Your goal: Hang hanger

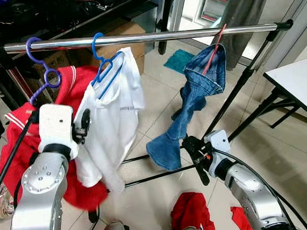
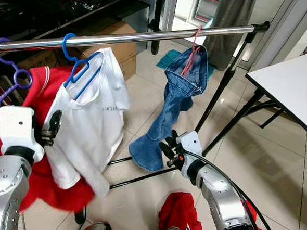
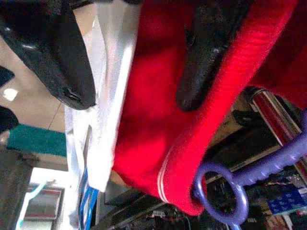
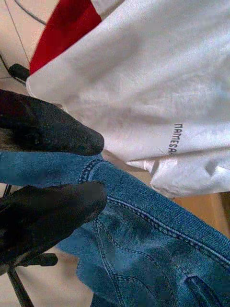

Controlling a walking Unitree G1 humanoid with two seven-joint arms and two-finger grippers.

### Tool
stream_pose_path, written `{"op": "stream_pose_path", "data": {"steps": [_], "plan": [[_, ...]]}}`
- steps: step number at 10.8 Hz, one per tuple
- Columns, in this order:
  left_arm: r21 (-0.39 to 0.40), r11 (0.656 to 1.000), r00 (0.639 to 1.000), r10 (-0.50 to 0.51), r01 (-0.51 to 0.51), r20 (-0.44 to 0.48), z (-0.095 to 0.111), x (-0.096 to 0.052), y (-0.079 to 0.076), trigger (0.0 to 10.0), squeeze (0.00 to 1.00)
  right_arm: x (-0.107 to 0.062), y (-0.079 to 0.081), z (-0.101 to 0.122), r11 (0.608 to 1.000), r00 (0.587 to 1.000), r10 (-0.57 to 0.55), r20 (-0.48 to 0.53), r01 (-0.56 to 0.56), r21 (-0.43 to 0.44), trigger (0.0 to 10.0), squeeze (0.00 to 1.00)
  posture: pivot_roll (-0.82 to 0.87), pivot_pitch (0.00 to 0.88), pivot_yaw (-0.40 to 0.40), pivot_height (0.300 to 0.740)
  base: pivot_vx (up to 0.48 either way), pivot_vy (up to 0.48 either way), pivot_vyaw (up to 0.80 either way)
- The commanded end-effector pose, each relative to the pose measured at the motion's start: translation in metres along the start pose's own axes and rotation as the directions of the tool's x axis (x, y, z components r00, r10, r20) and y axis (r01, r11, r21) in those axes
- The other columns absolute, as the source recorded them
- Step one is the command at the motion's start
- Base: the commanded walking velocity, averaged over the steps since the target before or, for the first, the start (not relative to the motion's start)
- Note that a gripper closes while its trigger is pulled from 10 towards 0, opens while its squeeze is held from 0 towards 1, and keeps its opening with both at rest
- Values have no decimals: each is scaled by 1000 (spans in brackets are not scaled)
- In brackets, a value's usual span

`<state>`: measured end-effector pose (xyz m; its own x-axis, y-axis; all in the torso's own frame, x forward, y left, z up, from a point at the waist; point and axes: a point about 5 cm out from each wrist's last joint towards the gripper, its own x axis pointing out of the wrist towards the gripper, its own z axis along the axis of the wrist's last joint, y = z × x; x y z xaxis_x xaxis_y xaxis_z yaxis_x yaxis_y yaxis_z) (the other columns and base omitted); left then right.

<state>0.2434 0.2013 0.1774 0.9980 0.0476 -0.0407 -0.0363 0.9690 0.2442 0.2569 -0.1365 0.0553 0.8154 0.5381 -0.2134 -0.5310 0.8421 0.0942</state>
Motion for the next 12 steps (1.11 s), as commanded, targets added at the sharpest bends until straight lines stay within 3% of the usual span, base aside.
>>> {"op": "stream_pose_path", "data": {"steps": [1, 4, 5, 9, 10, 12], "plan": [[5, 999, 995, 32, -32, 93, 16, -5, 2, 10000, 1000, -4, -4, -3, 1000, 1000, -8, -16, 7, -7, 10000, 0, 296, 87, -102, 740, 0, 0, 0], [269, 963, 991, -11, -26, 135, 31, -4, 9, 10000, 1000, -3, -3, -4, 1000, 1000, -6, -18, 6, -3, 10000, 0, 303, 88, -100, 740, 0, 0, 0], [281, 960, 995, -31, 4, 92, 29, -2, 10, 10000, 0, -3, -2, -5, 1000, 1000, -6, -19, 6, 0, 10000, 0, 305, 88, -98, 740, 0, 0, 0], [192, 981, 999, -26, 19, 37, 30, 2, 22, 10000, 0, -3, -1, -6, 1000, 1000, -7, -18, 7, 4, 10000, 0, 307, 89, -96, 740, 0, 0, 0], [139, 990, 1000, -1, -1, 15, 25, 3, 27, 10000, 0, -3, -1, -6, 1000, 1000, -8, -18, 8, 6, 10000, 0, 308, 93, -96, 740, 0, 0, 0], [45, 999, 1000, 7, -7, 19, 14, 0, 20, 10000, 0, -2, -2, -6, 1000, 1000, -11, -16, 11, 7, 10000, 0, 306, 92, -95, 740, 0, 0, 0]]}}
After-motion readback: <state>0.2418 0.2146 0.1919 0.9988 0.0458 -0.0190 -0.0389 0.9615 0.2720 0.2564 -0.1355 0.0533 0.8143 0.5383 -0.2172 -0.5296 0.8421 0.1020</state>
